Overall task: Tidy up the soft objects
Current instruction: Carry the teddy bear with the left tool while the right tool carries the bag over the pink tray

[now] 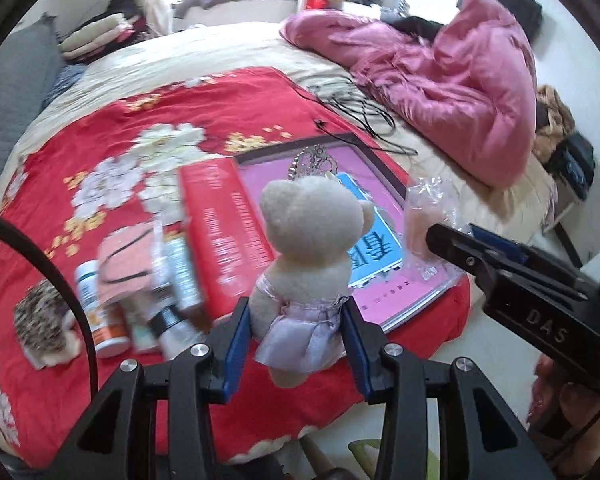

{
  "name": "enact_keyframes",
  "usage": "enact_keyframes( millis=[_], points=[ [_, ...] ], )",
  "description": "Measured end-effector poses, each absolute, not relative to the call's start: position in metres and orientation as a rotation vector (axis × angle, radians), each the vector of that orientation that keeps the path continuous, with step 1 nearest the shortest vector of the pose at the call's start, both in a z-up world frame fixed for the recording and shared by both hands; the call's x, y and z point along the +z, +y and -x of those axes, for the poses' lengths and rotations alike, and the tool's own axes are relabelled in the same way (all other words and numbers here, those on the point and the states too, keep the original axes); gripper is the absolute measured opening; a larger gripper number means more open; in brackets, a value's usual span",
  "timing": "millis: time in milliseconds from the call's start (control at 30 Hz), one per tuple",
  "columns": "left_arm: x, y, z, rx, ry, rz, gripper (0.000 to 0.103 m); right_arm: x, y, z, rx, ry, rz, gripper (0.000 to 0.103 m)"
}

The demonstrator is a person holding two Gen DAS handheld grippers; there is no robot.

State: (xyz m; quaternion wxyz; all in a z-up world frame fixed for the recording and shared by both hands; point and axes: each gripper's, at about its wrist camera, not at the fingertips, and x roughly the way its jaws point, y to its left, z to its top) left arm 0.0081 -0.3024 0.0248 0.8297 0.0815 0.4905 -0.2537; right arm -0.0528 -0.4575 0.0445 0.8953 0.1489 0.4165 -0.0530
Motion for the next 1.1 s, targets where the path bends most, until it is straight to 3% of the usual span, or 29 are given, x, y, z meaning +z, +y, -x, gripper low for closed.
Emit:
enact_keyframes(
  millis=[367,1100],
  points=[
    [-0.042,-0.375,-0.03,-0.551,1.208,-0.199,0.044,0.002,-0.498,0.033,-0.125,0.988,-0.211,0.048],
    [-0.077,-0.395,-0.029,-0.545,1.252,-0.28,0.045,-0.055,-0.522,0.026,-0.194,1.087,-0.267,0.049]
  ],
)
